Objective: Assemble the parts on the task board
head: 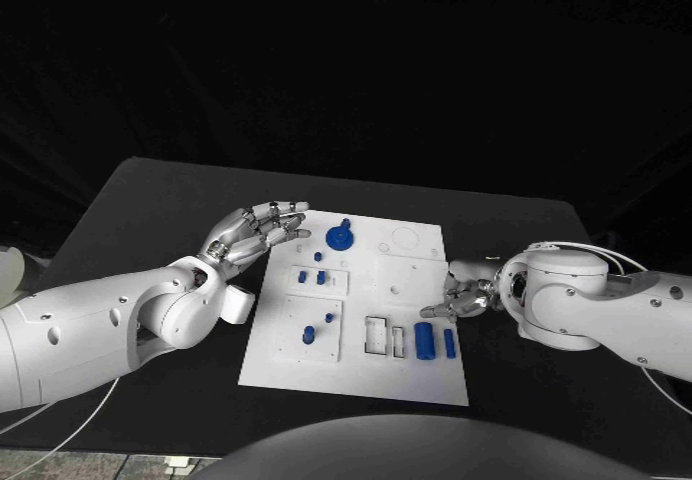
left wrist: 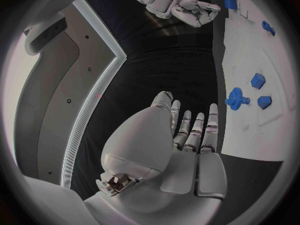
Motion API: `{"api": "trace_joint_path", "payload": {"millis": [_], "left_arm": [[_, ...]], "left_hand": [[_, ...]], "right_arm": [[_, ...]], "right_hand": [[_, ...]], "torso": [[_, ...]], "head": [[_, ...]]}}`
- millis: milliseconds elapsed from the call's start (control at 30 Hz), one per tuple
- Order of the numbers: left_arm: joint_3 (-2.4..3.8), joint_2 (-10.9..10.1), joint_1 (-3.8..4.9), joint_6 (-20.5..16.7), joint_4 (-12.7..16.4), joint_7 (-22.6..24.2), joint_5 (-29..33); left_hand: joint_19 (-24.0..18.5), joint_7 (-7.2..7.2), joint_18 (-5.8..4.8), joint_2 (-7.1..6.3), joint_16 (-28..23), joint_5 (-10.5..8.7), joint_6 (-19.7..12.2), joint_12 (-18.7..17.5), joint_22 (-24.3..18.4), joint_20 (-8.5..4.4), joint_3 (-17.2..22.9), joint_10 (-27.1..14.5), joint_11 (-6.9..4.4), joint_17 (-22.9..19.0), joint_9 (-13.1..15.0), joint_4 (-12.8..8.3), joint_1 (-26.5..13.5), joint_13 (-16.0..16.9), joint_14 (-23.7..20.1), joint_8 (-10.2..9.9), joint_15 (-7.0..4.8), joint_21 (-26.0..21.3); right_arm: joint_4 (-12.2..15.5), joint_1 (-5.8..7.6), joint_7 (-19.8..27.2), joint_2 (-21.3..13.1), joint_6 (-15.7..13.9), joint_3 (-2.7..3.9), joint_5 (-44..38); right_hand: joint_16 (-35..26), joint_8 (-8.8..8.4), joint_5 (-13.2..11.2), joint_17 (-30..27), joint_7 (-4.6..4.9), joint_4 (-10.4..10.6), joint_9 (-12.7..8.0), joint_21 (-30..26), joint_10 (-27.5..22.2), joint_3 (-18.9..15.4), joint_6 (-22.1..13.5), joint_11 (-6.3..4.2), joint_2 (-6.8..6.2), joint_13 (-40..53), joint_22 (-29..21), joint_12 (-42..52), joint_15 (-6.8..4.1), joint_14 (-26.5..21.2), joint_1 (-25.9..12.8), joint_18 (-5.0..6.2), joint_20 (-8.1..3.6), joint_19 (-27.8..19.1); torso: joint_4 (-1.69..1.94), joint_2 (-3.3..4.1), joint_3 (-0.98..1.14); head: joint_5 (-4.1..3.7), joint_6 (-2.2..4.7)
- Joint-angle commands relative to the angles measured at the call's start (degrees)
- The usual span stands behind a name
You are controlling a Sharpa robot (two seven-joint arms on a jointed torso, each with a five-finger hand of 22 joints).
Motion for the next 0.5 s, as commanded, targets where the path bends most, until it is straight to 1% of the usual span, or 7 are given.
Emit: {"api": "trace_joint_path", "payload": {"millis": [33, 133, 233, 300, 500], "left_arm": [[0.04, 0.03, -0.06, 1.19, 0.10, -0.24, -0.34], [0.04, 0.01, -0.06, 1.31, 0.11, -0.65, -0.34], [0.04, 0.04, -0.06, 1.44, 0.06, -1.05, -0.34], [0.04, 0.10, -0.08, 1.53, -0.04, -1.21, -0.34], [0.04, 0.14, -0.53, 1.63, -0.25, -1.43, -0.35]], "left_hand": [[0.39, 0.05, 0.17, -0.04, 0.21, 0.23, 0.12, -0.29, -0.07, -0.01, 0.33, -0.14, 0.16, 0.04, -0.08, 0.05, 0.74, -0.09, 0.07, -0.25, 0.40, 0.07], [0.41, 0.08, 0.16, -0.04, 0.21, 0.23, 0.09, -0.40, -0.08, -0.01, 0.37, -0.18, 0.21, 0.04, -0.09, 0.04, 0.76, -0.10, 0.06, -0.28, 0.46, 0.08], [0.42, 0.13, 0.13, -0.05, 0.20, 0.22, 0.03, -0.58, -0.12, -0.01, 0.44, -0.27, 0.31, 0.03, -0.11, 0.04, 0.79, -0.12, 0.04, -0.33, 0.57, 0.07], [0.43, 0.16, 0.11, -0.06, 0.24, 0.21, -0.03, -0.74, -0.15, -0.01, 0.50, -0.36, 0.38, 0.04, -0.14, 0.05, 0.81, -0.14, 0.06, -0.38, 0.67, 0.07], [0.44, 0.17, 0.09, -0.04, 0.25, 0.22, -0.09, -0.82, -0.17, -0.01, 0.57, -0.43, 0.46, 0.04, -0.16, 0.04, 0.84, -0.14, 0.06, -0.43, 0.76, 0.07]], "right_arm": [[0.89, -0.28, -0.48, -0.26, -3.34, -0.01, -2.90], [1.34, -0.54, -0.44, -0.49, -3.84, -0.01, -2.74], [1.73, -1.14, -0.58, -0.78, -4.30, -0.01, -2.55], [1.95, -1.57, -0.68, -0.91, -4.84, -0.01, -2.48], [2.55, -2.89, -1.23, -1.19, -6.00, -0.04, -2.36]], "right_hand": [[0.35, 0.10, 0.42, 2.00, 0.08, -0.06, 0.56, 0.48, 6.01, 0.63, -0.49, -0.33, 0.01, 15.06, 11.27, 0.20, -0.31, 3.81, 0.36, -0.54, -0.36, 2.33], [0.38, 0.07, 0.58, 2.01, 0.08, -0.15, 1.06, 0.56, 6.01, 0.87, -0.66, -0.33, 0.02, 15.06, 11.27, 0.20, -0.33, 3.82, 0.83, -0.54, -0.38, 2.32], [0.31, -0.02, 0.80, 1.86, 0.10, -0.19, 1.39, 0.50, 6.01, 1.01, -0.89, -0.33, 0.00, 15.06, 11.24, 0.20, -0.33, 3.79, 1.14, -0.52, -0.39, 2.28], [0.25, -0.06, 0.86, 1.73, 0.12, -0.20, 1.49, 0.41, 6.01, 1.04, -1.00, -0.33, -0.02, 15.06, 11.21, 0.20, -0.32, 3.77, 1.23, -0.50, -0.39, 2.25], [-0.02, -0.48, 0.80, 1.24, 0.29, -0.02, 1.96, 0.17, 6.01, 0.99, -1.75, -0.22, -0.26, 15.06, 11.11, 0.20, -0.23, 3.66, 1.19, -0.44, -0.33, 2.11]], "torso": [[-0.07, 0.00, -0.01], [-0.05, 0.00, -0.01], [-0.05, -0.04, -0.05], [-0.07, 0.02, -0.03], [-0.01, -0.05, -0.05]], "head": [[0.00, 0.00], [-0.07, 0.00], [-0.04, 0.00], [-0.04, 0.00], [-0.17, 0.00]]}}
